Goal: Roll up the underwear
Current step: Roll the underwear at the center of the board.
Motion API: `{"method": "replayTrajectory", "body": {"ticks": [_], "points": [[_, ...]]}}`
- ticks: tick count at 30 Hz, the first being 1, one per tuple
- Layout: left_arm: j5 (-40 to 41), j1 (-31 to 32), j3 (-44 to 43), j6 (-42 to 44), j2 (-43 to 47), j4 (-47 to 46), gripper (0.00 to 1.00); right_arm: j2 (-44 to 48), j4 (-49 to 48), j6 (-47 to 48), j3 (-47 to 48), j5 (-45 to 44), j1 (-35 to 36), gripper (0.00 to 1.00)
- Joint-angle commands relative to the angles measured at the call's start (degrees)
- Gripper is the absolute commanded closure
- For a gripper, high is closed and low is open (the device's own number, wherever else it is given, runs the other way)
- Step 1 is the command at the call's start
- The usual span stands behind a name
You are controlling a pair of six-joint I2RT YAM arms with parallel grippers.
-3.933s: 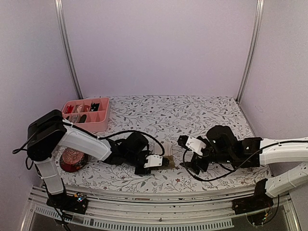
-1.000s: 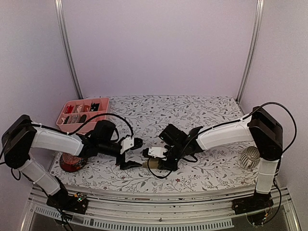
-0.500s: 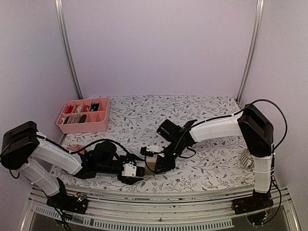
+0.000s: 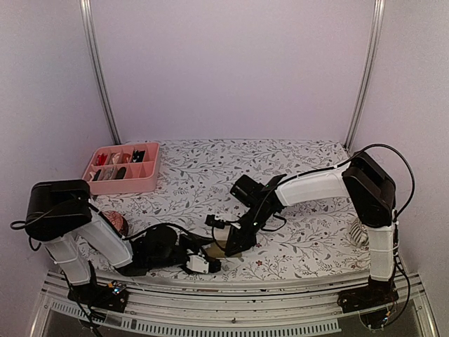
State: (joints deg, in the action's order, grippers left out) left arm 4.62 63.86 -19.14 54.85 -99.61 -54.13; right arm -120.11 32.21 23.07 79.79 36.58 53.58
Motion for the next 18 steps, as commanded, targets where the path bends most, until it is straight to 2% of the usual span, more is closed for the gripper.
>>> {"method": "replayTrajectory", "body": {"ticks": [1,5,8,12,13,14,18], "points": [[2.5,2.6,1.9,3.8,-2.1,-3.0,0.41,-3.5,5.8,-0.6,-1.4,-1.9,-0.1,0.76],[4.4,3.6,1.8,5.5,-4.6,-4.5,0.48,-3.5,5.7,-0.7,-1.4,-1.8,-0.3,0.77],[5.8,4.4,1.9,6.5,-6.6,-6.5,0.60,-3.5,5.7,-0.7,-1.3,-1.8,-0.3,0.77],[7.6,5.1,1.7,7.3,-8.8,-8.7,0.86,-3.5,5.7,-0.7,-1.4,-2.0,-0.4,0.77],[8.0,5.1,1.6,7.3,-9.2,-9.1,0.97,-3.3,5.7,-0.8,-1.4,-2.4,-0.4,0.77],[8.2,5.1,1.5,7.2,-9.5,-9.3,1.00,-3.0,5.6,-0.9,-1.5,-2.8,-0.4,0.76],[7.4,4.9,0.2,5.0,-8.5,-6.2,1.00,-0.2,4.8,-1.6,-2.8,-5.3,-0.4,0.74]]}}
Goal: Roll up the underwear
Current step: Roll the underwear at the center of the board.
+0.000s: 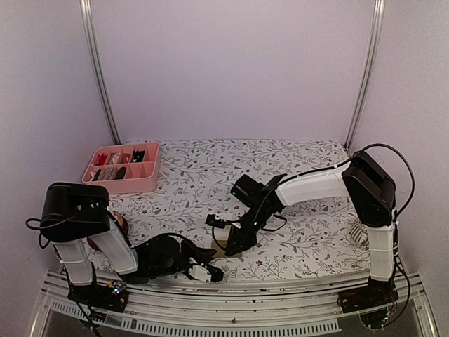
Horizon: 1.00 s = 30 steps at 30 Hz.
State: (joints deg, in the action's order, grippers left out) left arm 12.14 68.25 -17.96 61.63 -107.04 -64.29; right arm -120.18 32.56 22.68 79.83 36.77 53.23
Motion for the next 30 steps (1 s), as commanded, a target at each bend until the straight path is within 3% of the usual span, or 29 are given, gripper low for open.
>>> {"method": "replayTrajectory", "body": {"ticks": [1,6,10,19,25,30], "points": [[-0.7,0.3,-1.5,-2.9,-0.5,6.4,1.00,1.4,3.7,-1.3,-3.6,-6.1,-0.1,0.71],[-7.0,-1.4,-5.1,-10.3,3.5,17.3,1.00,14.1,-1.8,-4.3,-10.6,-12.9,0.0,0.45],[-11.2,-3.2,-7.7,-14.0,5.0,23.6,1.00,26.1,-8.2,-8.0,-18.8,-20.8,0.0,0.33],[-22.3,-10.1,-16.2,-21.8,4.5,39.4,1.00,45.4,-24.8,-8.3,-35.7,-45.2,7.0,0.25],[-32.2,-15.7,-25.0,-26.6,2.1,52.6,1.00,47.8,-34.4,-1.3,-41.0,-56.1,16.0,0.25],[-40.3,-18.8,-33.0,-28.6,-2.9,64.1,1.00,45.0,-39.1,4.5,-42.8,-59.3,20.5,0.25]]}}
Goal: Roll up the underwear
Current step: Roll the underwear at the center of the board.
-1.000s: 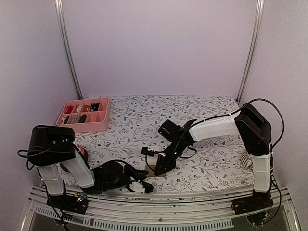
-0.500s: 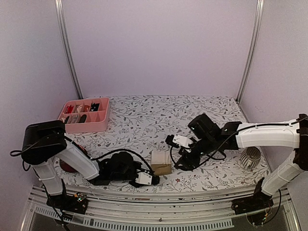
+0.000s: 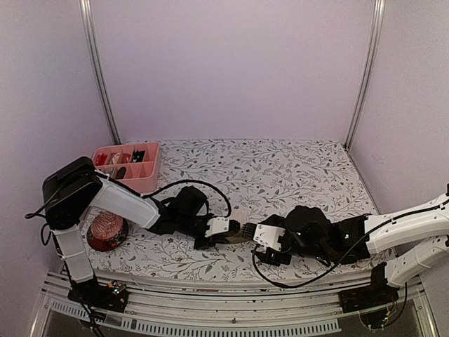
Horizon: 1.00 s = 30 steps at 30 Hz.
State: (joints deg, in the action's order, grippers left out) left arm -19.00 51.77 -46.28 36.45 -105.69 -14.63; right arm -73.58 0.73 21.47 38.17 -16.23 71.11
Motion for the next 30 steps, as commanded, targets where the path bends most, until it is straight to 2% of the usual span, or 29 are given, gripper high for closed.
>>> {"method": "replayTrajectory", "body": {"ticks": [1,11,17,22,30], "points": [[-10.9,-3.0,-6.4,-3.7,-5.3,16.5,1.00,-2.7,-8.0,6.7,-1.2,-6.8,3.2,0.26],[-22.9,-8.4,-17.9,-5.9,-13.8,31.5,1.00,-17.9,-9.6,15.4,4.5,-12.4,4.2,0.33],[-27.5,-10.4,-23.4,-6.2,-18.8,38.0,1.00,-24.4,-9.7,18.9,8.0,-11.8,0.8,0.36],[-30.6,-12.2,-26.9,-7.1,-22.0,41.4,1.00,-29.4,-10.3,21.2,10.2,-12.3,-1.1,0.40],[-31.0,-12.7,-27.8,-7.1,-22.7,42.6,1.00,-35.1,-10.8,22.7,12.8,-14.3,-3.3,0.50]]}}
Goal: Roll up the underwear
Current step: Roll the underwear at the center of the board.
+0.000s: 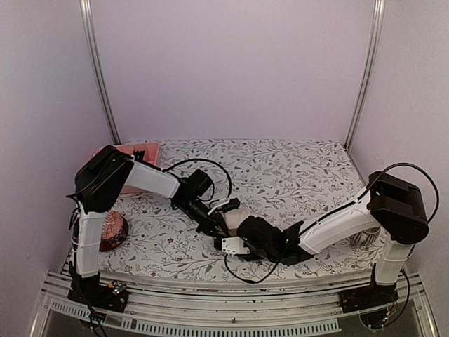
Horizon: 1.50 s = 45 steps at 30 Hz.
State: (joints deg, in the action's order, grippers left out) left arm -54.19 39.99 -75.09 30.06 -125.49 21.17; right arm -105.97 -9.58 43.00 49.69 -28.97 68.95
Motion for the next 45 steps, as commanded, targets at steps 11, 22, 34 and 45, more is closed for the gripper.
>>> {"method": "replayTrajectory", "body": {"ticks": [11,22,34,45], "points": [[4.7,-1.1,0.8,-0.6,-3.2,7.1,1.00,-5.2,1.5,0.6,2.1,-0.1,-1.4,0.79],[13.2,-1.1,12.8,-3.7,13.4,-8.0,0.19,-4.8,20.4,-11.0,8.6,10.7,-1.4,0.96],[21.2,-1.2,35.6,-2.7,33.5,-39.6,0.01,-6.5,34.0,-17.5,15.4,28.6,-4.8,0.95],[20.4,-0.5,52.5,4.5,44.6,-59.5,0.15,-12.3,46.0,-18.7,25.3,42.3,-9.6,0.93]]}}
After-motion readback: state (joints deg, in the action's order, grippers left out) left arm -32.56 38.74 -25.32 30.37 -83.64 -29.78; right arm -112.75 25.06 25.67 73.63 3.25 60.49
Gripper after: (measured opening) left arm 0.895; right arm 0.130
